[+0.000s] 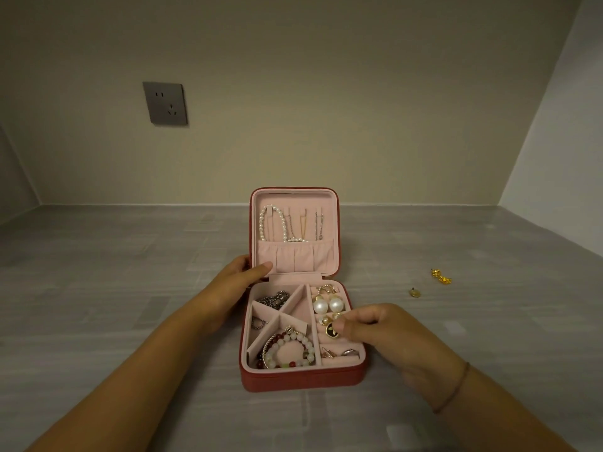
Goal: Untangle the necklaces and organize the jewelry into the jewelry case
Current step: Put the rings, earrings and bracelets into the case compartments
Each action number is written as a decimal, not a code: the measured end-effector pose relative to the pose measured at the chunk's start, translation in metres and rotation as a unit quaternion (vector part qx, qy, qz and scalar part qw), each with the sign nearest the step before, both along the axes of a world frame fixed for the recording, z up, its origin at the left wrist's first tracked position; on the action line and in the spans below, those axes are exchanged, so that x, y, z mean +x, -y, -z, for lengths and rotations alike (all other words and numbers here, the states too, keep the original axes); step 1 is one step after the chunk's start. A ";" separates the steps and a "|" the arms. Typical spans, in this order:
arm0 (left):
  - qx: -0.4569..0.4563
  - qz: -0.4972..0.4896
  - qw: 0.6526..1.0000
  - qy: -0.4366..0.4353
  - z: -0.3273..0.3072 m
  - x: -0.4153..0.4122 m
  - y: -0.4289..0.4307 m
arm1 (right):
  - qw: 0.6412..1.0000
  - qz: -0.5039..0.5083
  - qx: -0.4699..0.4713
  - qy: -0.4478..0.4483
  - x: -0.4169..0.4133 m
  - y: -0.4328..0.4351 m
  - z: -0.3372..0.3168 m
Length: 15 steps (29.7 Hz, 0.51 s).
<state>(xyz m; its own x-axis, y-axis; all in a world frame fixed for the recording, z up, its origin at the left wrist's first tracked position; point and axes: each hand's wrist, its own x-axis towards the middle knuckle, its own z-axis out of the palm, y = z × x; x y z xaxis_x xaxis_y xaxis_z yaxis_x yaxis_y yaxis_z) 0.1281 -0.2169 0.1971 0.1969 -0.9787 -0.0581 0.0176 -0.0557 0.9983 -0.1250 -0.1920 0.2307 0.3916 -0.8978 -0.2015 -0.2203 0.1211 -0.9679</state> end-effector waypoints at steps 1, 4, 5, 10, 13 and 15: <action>0.001 0.001 1.000 0.000 0.000 0.000 0.000 | 1.000 0.012 0.003 0.005 0.003 0.001 0.000; 0.002 0.002 1.000 -0.001 0.000 0.000 0.000 | 0.999 0.034 0.003 0.002 0.009 0.003 0.002; 0.002 0.001 1.000 -0.002 0.000 -0.001 0.000 | 0.999 0.033 0.000 -0.007 0.011 0.003 0.003; 0.001 0.001 1.000 -0.001 0.000 0.000 -0.001 | 0.995 0.036 -0.048 -0.082 0.016 0.005 0.007; 0.001 0.001 1.000 0.001 -0.001 -0.001 -0.001 | 0.990 0.056 -0.081 -0.097 0.017 0.004 0.011; 0.001 0.000 1.000 0.002 -0.001 -0.002 -0.001 | 0.988 0.071 -0.099 -0.099 0.016 0.003 0.013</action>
